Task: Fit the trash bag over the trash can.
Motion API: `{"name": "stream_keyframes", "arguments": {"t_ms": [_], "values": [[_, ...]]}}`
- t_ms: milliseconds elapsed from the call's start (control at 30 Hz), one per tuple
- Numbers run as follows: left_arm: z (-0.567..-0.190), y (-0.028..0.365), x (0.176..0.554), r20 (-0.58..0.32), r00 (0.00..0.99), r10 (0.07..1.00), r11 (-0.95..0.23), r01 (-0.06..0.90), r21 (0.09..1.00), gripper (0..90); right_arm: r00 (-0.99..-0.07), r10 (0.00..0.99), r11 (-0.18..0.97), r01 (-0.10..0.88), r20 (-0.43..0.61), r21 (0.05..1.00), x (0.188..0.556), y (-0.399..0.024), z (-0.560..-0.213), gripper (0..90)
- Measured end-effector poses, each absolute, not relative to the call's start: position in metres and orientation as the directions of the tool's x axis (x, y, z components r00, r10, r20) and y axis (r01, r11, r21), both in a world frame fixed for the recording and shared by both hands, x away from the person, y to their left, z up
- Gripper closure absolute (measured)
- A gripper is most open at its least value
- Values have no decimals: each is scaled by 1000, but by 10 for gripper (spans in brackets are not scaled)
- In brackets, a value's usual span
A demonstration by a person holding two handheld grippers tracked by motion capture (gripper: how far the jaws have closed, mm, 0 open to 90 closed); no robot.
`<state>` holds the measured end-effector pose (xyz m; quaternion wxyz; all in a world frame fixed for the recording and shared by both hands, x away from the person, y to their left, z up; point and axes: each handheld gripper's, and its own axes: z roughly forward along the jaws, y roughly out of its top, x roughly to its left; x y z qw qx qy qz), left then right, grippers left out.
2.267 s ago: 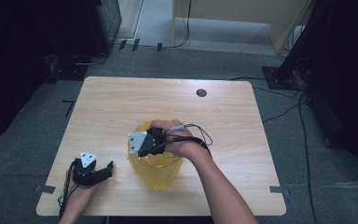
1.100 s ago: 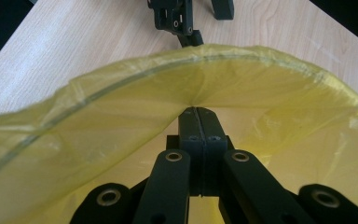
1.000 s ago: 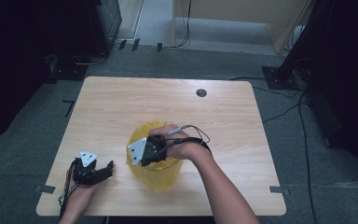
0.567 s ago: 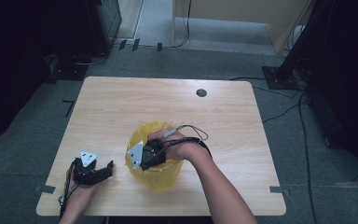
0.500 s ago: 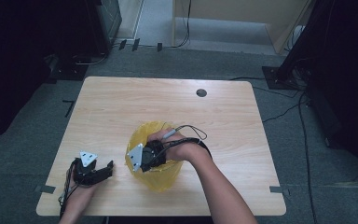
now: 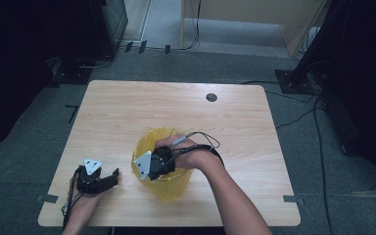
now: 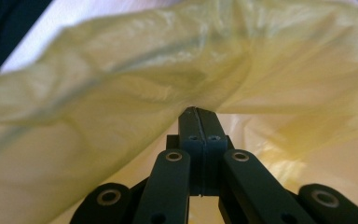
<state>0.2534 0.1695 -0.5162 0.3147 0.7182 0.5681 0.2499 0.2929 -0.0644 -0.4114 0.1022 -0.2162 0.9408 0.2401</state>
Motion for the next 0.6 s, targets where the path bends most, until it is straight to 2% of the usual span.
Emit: {"name": "stream_keyframes", "arguments": {"t_ms": [167, 600], "values": [[-516, 170, 253, 1, 230, 973, -157, 659, 736, 228, -879, -370, 789, -468, -301, 397, 291, -62, -415, 900], [-516, 170, 253, 2, 229, 973, -156, 658, 736, 228, -869, -331, 760, -476, -368, 442, 288, -77, -380, 900]]}}
